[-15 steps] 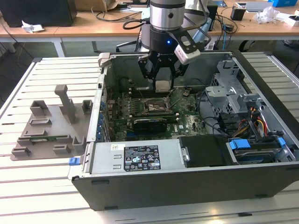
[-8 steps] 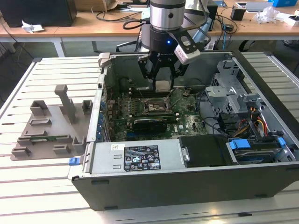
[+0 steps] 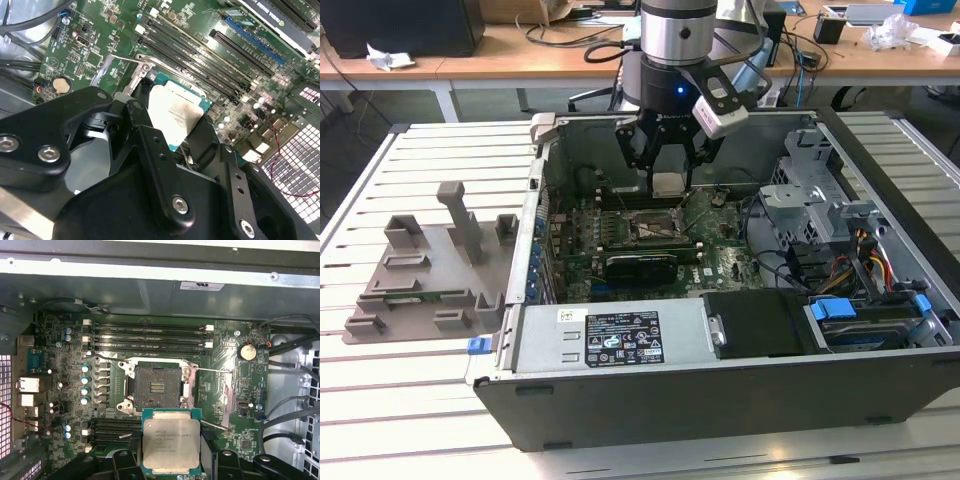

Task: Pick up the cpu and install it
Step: 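Place the cpu into insertion slot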

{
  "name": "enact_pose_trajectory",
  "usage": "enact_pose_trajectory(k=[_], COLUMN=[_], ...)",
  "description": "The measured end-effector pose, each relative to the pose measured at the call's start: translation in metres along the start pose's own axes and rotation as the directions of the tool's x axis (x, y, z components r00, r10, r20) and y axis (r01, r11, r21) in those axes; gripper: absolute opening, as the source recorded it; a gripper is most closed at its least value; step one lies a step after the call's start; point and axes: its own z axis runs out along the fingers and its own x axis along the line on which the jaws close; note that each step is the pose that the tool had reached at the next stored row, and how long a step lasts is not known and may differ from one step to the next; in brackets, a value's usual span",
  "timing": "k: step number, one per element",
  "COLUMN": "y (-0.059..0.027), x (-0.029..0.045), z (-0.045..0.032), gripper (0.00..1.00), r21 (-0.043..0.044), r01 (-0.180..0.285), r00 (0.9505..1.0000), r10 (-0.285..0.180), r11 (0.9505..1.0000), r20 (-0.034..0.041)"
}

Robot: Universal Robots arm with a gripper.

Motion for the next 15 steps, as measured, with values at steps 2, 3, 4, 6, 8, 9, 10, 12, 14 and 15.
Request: enact_pose_trajectory(k=[2,3,4,6,8,9,10,12,14,15], y=[0.0,0.0,0.0,0.0,0.0,0.0,0.0,0.0,0.0,0.0], x=[0.0,0.0,0.0,0.0,0.0,0.0,0.0,0.0,0.0,0.0], z=[0.0,0.0,0.0001,0.0001,0.0001,0.0001,0.0001,0.0001,0.0001,0.0001], gripper=[0.55,0.55,0.55,0.55,0.55,0.55,0.55,0.55,0.55,0.55], r21=[0.0006,0.001,0.0011,0.0016,0.0021,0.0022,0.0024,0.0029,0.0034,0.0039], r01=[-0.053,-0.08,-0.1,-0.138,-0.168,-0.177,-0.193,-0.221,-0.244,-0.269], r00=[0.9986,0.9968,0.995,0.9904,0.9858,0.9843,0.9812,0.9752,0.9698,0.9631], r10=[0.053,0.08,0.1,0.138,0.168,0.177,0.193,0.221,0.244,0.269], r11=[0.9986,0.9968,0.995,0.9904,0.9859,0.9843,0.9812,0.9753,0.9698,0.9632], r20=[-0.002,-0.003,-0.0038,-0.0052,-0.0064,-0.0067,-0.0073,-0.0084,-0.0092,-0.0101])
